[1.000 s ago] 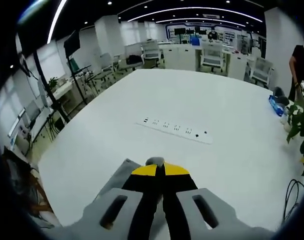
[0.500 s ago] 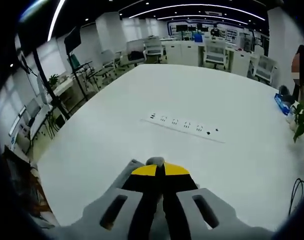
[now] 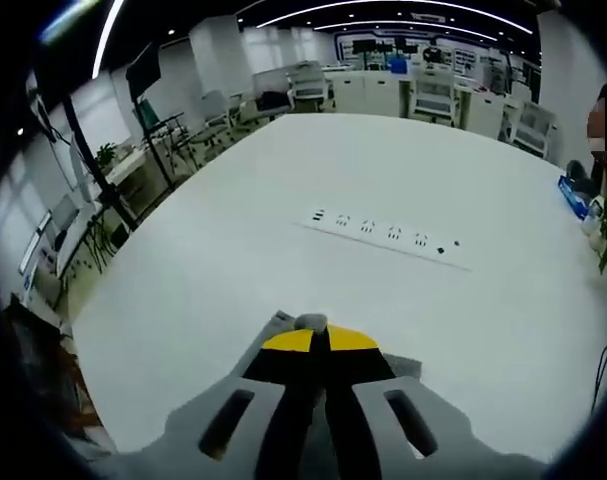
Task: Fold the towel on the table until its edges align and the towel forms a compact rectangular stack.
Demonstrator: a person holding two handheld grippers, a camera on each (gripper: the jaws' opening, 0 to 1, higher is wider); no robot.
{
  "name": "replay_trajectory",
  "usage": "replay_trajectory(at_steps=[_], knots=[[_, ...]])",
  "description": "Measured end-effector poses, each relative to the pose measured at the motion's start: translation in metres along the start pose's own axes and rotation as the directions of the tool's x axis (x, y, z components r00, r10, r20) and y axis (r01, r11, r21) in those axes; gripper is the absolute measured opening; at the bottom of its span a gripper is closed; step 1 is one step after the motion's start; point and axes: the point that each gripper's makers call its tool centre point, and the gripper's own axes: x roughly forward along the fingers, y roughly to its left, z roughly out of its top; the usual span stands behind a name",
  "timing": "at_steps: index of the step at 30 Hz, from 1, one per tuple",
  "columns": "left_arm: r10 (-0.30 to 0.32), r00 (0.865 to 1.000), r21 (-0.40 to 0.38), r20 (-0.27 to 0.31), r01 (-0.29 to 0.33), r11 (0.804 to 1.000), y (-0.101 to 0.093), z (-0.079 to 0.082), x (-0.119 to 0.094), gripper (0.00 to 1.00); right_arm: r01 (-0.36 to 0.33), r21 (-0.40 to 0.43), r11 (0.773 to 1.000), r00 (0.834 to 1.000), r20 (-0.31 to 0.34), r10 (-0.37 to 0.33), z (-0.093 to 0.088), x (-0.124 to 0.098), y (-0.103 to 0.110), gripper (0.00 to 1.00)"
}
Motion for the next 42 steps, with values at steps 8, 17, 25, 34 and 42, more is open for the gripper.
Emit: replay_trajectory(at_steps=[8, 17, 25, 34, 42], knots=[[0.005, 0.999, -0.01, -0.034, -0.005, 1.0, 0.011, -0.008, -0.001, 0.03, 0.027, 0.09, 0.996, 1.0, -0.01, -0.027, -0.007, 0.01, 0.0, 0.0], [0.015, 0.997, -0.041, -0.072, -0.018, 0.999, 0.029, -0.024, 0.003, 0.03, 0.037, 0.105, 0.994, 0.999, -0.021, -0.035, -0.01, 0.024, 0.012, 0.0], [0.019, 0.995, -0.059, -0.093, -0.025, 0.998, 0.041, -0.036, 0.005, 0.03, 0.03, 0.124, 0.992, 0.999, -0.025, -0.028, -0.012, 0.038, 0.026, 0.0], [0.02, 0.992, -0.093, -0.123, -0.032, 0.995, 0.051, -0.05, 0.005, 0.03, 0.019, 0.117, 0.993, 0.999, -0.036, -0.015, -0.019, 0.055, 0.034, 0.0], [0.035, 0.991, -0.111, -0.128, -0.049, 0.993, 0.063, -0.055, 0.007, 0.03, 0.022, 0.124, 0.992, 0.999, -0.034, -0.018, -0.019, 0.064, 0.034, 0.01]])
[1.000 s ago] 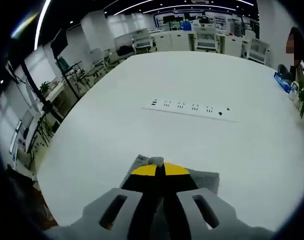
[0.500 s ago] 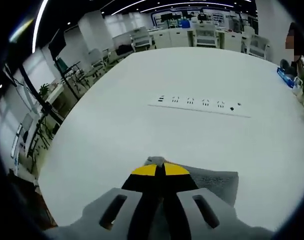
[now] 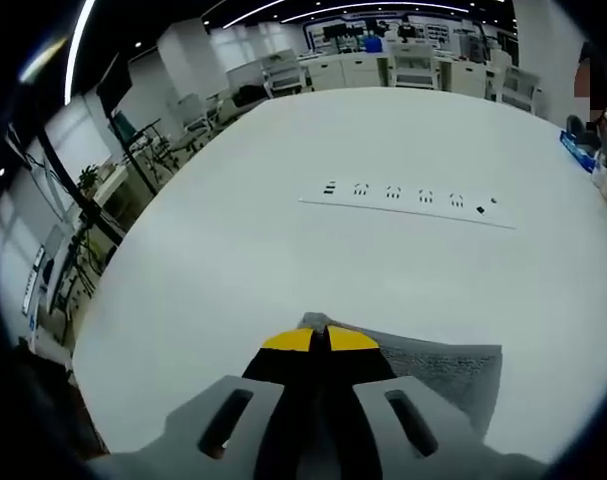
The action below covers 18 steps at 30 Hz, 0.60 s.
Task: Fold the towel on the table until its edges align and the towel forms a compact rectangular stack.
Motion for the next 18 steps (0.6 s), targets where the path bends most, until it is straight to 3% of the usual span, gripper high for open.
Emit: replay_trajectory(at_steps=[5, 9, 12, 18], knots=[[0.024, 1.0, -0.022, -0.015, -0.024, 0.999, 0.01, -0.006, 0.001, 0.04, -0.01, -0.042, 0.999, 1.0, 0.003, 0.01, -0.003, 0.005, 0.003, 0.02], [0.047, 0.999, 0.003, -0.012, -0.047, 0.999, 0.014, -0.006, 0.0, 0.09, -0.036, -0.049, 0.998, 0.999, 0.034, 0.037, 0.002, 0.006, 0.007, 0.07], [0.085, 0.996, -0.009, 0.011, -0.084, 0.996, 0.024, -0.002, -0.004, 0.16, -0.036, -0.065, 0.997, 0.997, 0.061, 0.04, 0.008, 0.005, 0.007, 0.1], [0.101, 0.994, 0.004, 0.038, -0.101, 0.995, 0.028, 0.01, -0.007, 0.16, -0.052, -0.076, 0.996, 0.995, 0.081, 0.058, 0.017, 0.001, 0.009, 0.15]])
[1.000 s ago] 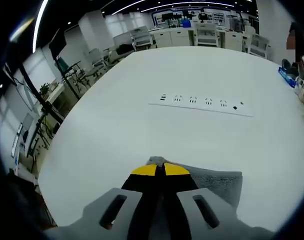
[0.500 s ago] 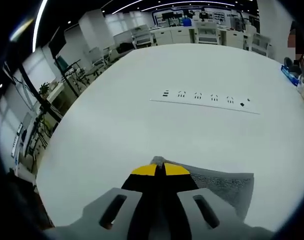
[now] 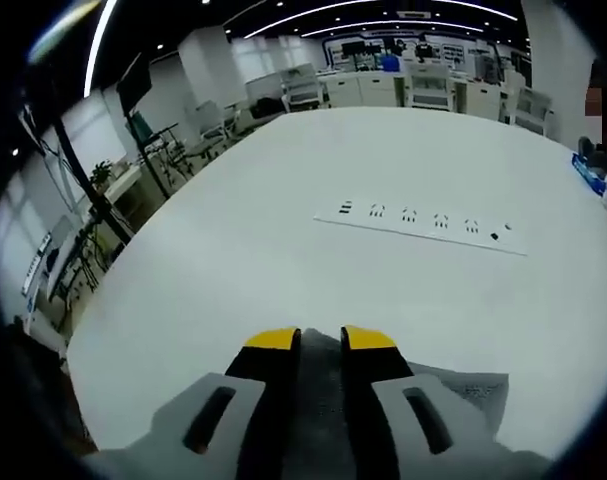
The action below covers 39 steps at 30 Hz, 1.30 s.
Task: Fold the towel on the table until its edges align and the towel forms a compact rectangular stack.
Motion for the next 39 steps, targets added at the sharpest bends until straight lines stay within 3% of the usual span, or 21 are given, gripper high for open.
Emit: replay_trajectory(at_steps=[11, 14, 21, 30, 39], knots=[[-0.006, 1.0, 0.039, 0.006, 0.006, 0.999, -0.009, 0.009, 0.002, 0.16, -0.037, -0.065, 0.997, 0.999, 0.014, 0.038, 0.006, -0.013, -0.002, 0.31], [0.0, 1.0, 0.043, 0.009, 0.0, 0.999, -0.008, 0.012, 0.001, 0.16, -0.034, -0.129, 0.991, 0.999, -0.034, 0.03, -0.003, -0.016, -0.006, 0.25], [0.01, 0.999, 0.052, 0.031, -0.012, 0.999, -0.008, 0.02, -0.006, 0.16, -0.073, -0.146, 0.987, 0.995, -0.085, 0.061, -0.021, -0.01, 0.004, 0.15], [0.017, 1.0, 0.039, 0.024, -0.018, 0.999, -0.001, 0.013, -0.008, 0.16, -0.095, -0.174, 0.98, 0.987, -0.143, 0.07, -0.043, 0.009, 0.016, 0.16], [0.019, 1.0, 0.028, 0.013, -0.02, 0.999, 0.009, 0.009, -0.007, 0.16, -0.1, -0.176, 0.979, 0.985, -0.156, 0.072, -0.048, 0.02, 0.018, 0.17]])
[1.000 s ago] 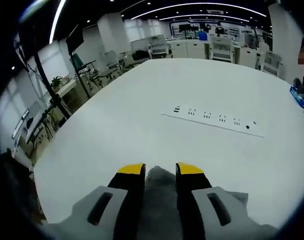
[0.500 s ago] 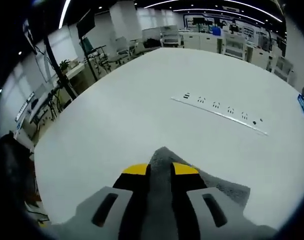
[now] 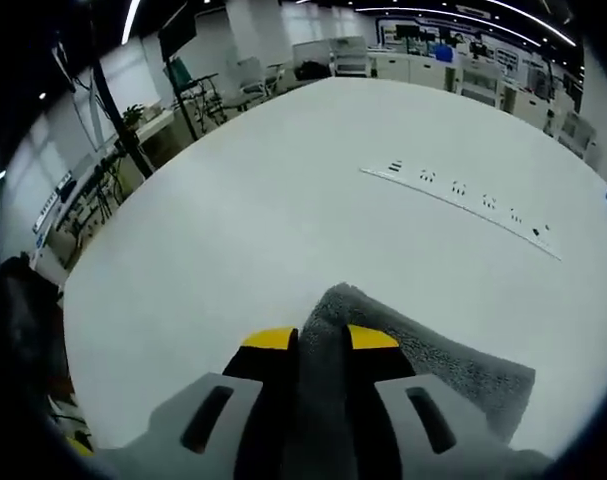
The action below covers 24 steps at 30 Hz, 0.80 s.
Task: Fold the towel on the table until its edges align and the towel forms a compact rectangular stack.
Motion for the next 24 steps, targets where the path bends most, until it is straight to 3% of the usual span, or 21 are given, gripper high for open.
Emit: replay_trajectory(at_steps=[7, 14, 24], knots=[[-0.004, 1.0, 0.001, -0.009, 0.004, 1.0, 0.001, -0.004, 0.001, 0.16, -0.01, -0.013, 1.0, 1.0, 0.003, 0.01, -0.001, 0.001, -0.001, 0.17], [-0.008, 1.0, 0.016, -0.003, 0.008, 1.0, 0.0, 0.001, 0.002, 0.16, -0.018, -0.037, 0.999, 0.995, 0.102, 0.021, 0.016, -0.017, -0.001, 0.26], [-0.007, 1.0, 0.051, 0.014, 0.007, 0.999, -0.004, 0.014, 0.0, 0.16, -0.04, -0.054, 0.998, 0.984, 0.17, 0.049, 0.037, -0.048, -0.005, 0.36]])
